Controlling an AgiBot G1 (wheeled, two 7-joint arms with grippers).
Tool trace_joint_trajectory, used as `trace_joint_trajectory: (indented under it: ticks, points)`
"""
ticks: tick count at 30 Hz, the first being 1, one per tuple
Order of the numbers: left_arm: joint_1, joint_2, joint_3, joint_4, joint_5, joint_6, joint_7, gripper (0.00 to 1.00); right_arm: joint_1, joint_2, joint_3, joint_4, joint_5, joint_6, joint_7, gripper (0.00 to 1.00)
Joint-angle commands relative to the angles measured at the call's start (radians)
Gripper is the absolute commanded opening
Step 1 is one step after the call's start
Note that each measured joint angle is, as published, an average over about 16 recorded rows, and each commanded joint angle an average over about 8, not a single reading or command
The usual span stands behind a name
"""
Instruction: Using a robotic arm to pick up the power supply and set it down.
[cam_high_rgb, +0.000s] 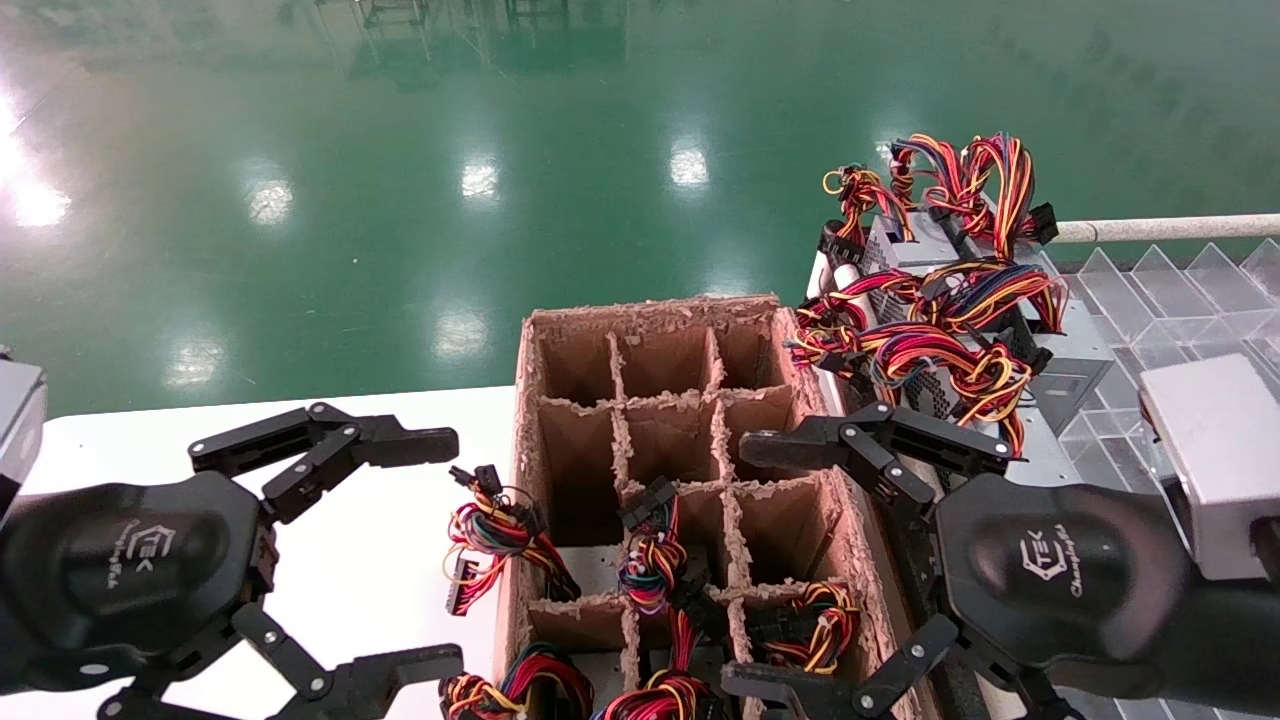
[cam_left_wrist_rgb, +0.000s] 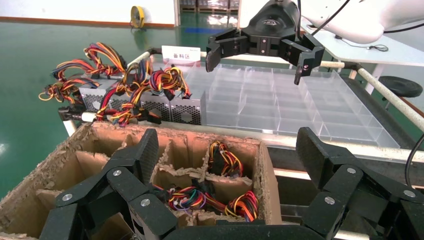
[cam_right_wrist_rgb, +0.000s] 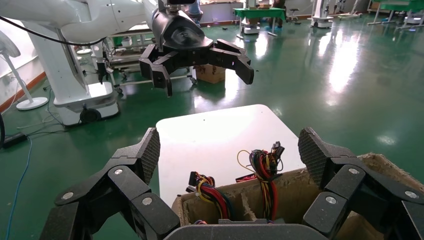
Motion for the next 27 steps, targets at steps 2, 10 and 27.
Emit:
trace_joint_trajectory:
  ticks: [2,10,27]
  points:
    - [0.000,0.000,0.000,0.000,0.000,0.000,0.000,1.00,0.000,0.000,0.000,0.000,0.000,0.000,0.000,1.00]
    - [0.000,0.000,0.000,0.000,0.000,0.000,0.000,1.00,0.000,0.000,0.000,0.000,0.000,0.000,0.000,1.00]
    - [0.000,0.000,0.000,0.000,0.000,0.000,0.000,1.00,0.000,0.000,0.000,0.000,0.000,0.000,0.000,1.00]
